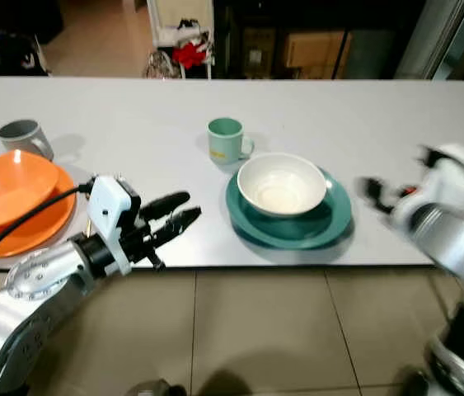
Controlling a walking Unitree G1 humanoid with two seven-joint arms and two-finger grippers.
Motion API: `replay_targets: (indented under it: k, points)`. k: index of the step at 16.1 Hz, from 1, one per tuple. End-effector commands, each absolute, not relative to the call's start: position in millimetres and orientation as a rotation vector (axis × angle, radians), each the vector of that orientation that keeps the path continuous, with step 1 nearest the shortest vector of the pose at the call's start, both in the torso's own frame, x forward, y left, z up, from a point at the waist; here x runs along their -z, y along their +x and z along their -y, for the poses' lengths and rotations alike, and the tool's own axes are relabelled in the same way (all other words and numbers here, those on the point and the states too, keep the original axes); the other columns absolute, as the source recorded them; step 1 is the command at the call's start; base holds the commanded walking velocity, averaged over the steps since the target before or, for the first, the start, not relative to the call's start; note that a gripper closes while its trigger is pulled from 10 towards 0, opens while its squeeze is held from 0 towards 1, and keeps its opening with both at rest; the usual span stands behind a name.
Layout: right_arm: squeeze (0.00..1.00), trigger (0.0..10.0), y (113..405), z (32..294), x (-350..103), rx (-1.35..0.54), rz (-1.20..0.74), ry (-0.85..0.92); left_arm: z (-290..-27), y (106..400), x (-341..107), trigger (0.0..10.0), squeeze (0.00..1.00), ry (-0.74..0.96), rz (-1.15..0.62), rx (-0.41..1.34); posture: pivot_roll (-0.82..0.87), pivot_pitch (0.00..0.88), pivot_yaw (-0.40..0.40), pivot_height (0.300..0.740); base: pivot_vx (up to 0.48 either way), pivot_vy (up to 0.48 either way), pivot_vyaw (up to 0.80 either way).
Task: Setting the table
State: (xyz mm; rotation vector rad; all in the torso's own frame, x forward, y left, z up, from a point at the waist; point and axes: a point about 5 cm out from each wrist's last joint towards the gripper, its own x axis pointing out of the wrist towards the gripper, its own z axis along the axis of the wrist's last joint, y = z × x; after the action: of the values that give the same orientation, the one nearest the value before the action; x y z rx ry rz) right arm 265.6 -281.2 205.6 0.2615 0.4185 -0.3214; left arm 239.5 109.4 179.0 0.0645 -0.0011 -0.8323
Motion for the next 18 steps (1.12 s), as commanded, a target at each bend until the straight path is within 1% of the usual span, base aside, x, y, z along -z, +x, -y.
replay_targets:
  k: [1,2,3,4,5,6,7,8,9,10,11,12,13,14,15,16,17,18]
  points:
    - [0.00,10.0,269.3,284.9,-210.0,0.374,-0.338,0.156,-111.2,241.8,-177.4,10.0,0.00,0.074,-0.004,0.817,0.03,0.000,0.049,0.740,0.000,0.000,0.00]
    - [0.00,10.0,271.6,287.2,-207.1,0.394,-0.323,0.118,-110.1,241.7,-175.7,10.0,0.00,0.078,-0.014,0.824,0.03,0.000,0.056,0.740,0.000,0.000,0.00]
    - [0.00,10.0,278.5,280.7,-207.5,0.366,-0.241,0.086,-110.4,242.8,-171.9,10.0,0.00,0.076,-0.028,0.803,0.03,0.000,0.056,0.740,0.000,0.000,0.00]
    - [0.00,10.0,283.9,256.3,-224.8,0.211,-0.098,0.060,-118.2,248.0,-169.4,10.0,0.00,0.075,-0.023,0.693,0.04,0.000,0.049,0.740,0.000,0.000,0.00]
    - [0.00,10.0,282.5,235.3,-236.7,0.074,0.001,0.087,-126.0,252.8,-170.0,10.0,0.00,0.077,-0.008,0.581,0.04,0.000,0.048,0.740,0.000,0.000,0.00]
    - [0.00,10.0,280.7,222.0,-239.9,-0.002,0.032,0.113,-130.9,255.6,-171.5,10.0,0.00,0.073,0.010,0.505,0.05,0.000,0.043,0.740,0.000,0.000,0.00]
    - [1.00,10.0,277.7,200.2,-240.0,-0.097,0.065,0.083,-137.7,258.3,-175.0,10.0,0.00,0.068,0.045,0.393,0.05,0.000,0.043,0.740,0.000,0.000,0.00]
    - [1.00,10.0,275.8,180.0,-232.1,-0.150,0.072,0.046,-140.1,258.1,-180.0,10.0,0.41,0.031,0.081,0.318,0.06,0.000,0.041,0.740,0.000,0.000,0.00]
    - [1.00,10.0,273.5,163.6,-224.7,-0.195,0.084,0.055,-141.6,257.4,-184.7,10.0,0.75,0.028,0.121,0.256,0.06,0.000,0.041,0.740,0.000,0.000,0.80]
    - [1.00,10.0,270.6,149.8,-219.3,-0.231,0.110,-0.015,-143.4,256.1,-187.8,10.0,0.96,0.018,0.148,0.224,0.06,0.000,0.046,0.740,0.000,0.000,0.80]
    - [1.00,10.0,268.7,140.9,-213.7,-0.247,0.106,-0.131,-148.8,255.4,-189.1,10.0,0.95,0.031,0.162,0.160,0.07,0.000,0.046,0.740,0.000,0.000,0.80]
    - [1.00,10.0,268.0,138.9,-212.9,-0.252,0.115,-0.148,-150.8,254.9,-189.3,10.0,1.00,0.038,0.168,0.143,0.07,0.000,0.046,0.740,0.000,0.000,0.80]
    - [1.00,10.0,266.8,139.5,-212.6,-0.219,0.160,-0.183,-159.1,252.5,-186.9,10.0,1.00,0.059,0.157,0.052,0.07,0.000,0.052,0.740,0.000,0.000,0.80]
    - [1.00,10.0,265.7,139.5,-205.4,-0.252,0.112,-0.136,-160.1,249.4,-181.0,10.0,0.98,0.047,0.094,0.048,0.08,0.000,0.050,0.740,0.000,0.000,0.80]
    - [1.00,10.0,265.0,139.1,-201.8,-0.249,0.111,-0.106,-156.7,245.3,-178.4,10.0,0.78,0.104,0.070,0.110,0.08,0.000,0.046,0.740,0.000,0.000,0.80]
    - [1.00,10.0,264.6,138.6,-200.5,-0.249,0.110,-0.092,-155.6,242.9,-176.9,10.0,0.76,0.120,0.066,0.133,0.08,0.000,0.048,0.740,0.000,0.000,0.80]
    - [1.00,10.0,262.8,137.1,-195.7,-0.255,0.099,-0.073,-156.9,241.4,-173.9,10.0,0.25,0.140,0.068,0.116,0.08,0.000,0.048,0.740,0.000,0.000,0.80]
    - [1.00,10.0,259.3,135.7,-185.7,-0.261,0.078,-0.067,-158.6,240.4,-168.6,10.0,0.00,0.136,0.063,0.080,0.08,0.000,0.043,0.740,0.000,0.000,0.80]
